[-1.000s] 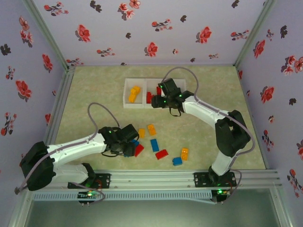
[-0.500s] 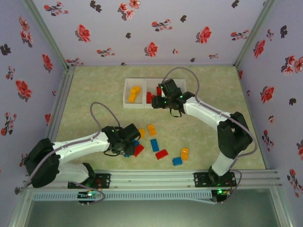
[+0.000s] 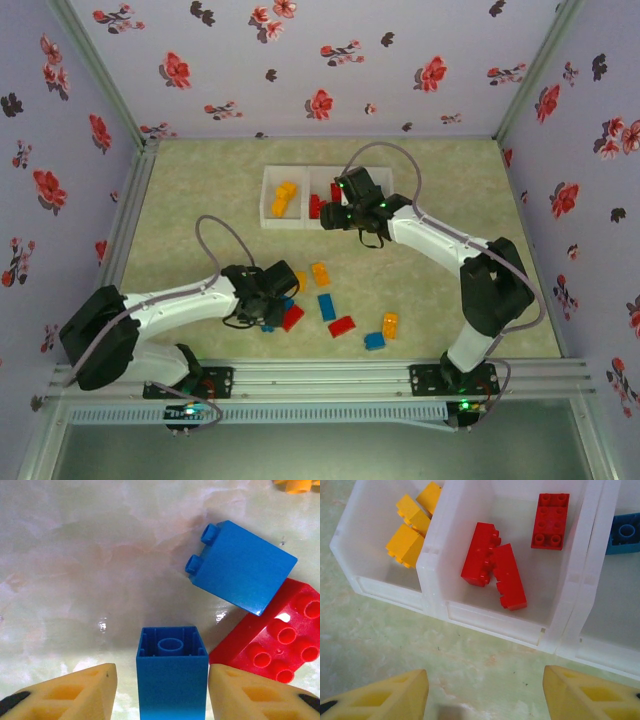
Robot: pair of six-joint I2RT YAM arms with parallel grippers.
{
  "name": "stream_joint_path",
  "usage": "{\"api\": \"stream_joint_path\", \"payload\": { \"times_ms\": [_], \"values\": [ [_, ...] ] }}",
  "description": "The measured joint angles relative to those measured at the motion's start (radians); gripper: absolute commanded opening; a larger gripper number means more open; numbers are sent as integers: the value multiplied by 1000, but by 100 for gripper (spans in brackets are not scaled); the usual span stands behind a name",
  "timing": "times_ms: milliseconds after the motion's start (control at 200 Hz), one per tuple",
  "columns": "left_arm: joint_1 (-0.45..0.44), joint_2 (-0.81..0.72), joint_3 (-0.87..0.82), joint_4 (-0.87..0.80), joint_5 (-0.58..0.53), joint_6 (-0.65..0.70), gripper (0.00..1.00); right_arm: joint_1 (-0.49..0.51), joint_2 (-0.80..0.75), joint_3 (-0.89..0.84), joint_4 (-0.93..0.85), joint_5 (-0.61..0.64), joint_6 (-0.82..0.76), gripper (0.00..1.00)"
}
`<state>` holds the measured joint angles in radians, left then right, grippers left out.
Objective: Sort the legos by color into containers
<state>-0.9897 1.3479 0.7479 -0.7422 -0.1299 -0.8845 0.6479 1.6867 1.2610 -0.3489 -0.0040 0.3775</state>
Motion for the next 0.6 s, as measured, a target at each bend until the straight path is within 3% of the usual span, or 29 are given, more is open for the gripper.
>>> {"api": "stream_joint_path", "payload": {
  "times_ms": [600],
  "values": [
    [12, 34, 20, 7, -10, 14, 32, -2, -31, -16, -5, 21, -1, 62]
  ]
}}
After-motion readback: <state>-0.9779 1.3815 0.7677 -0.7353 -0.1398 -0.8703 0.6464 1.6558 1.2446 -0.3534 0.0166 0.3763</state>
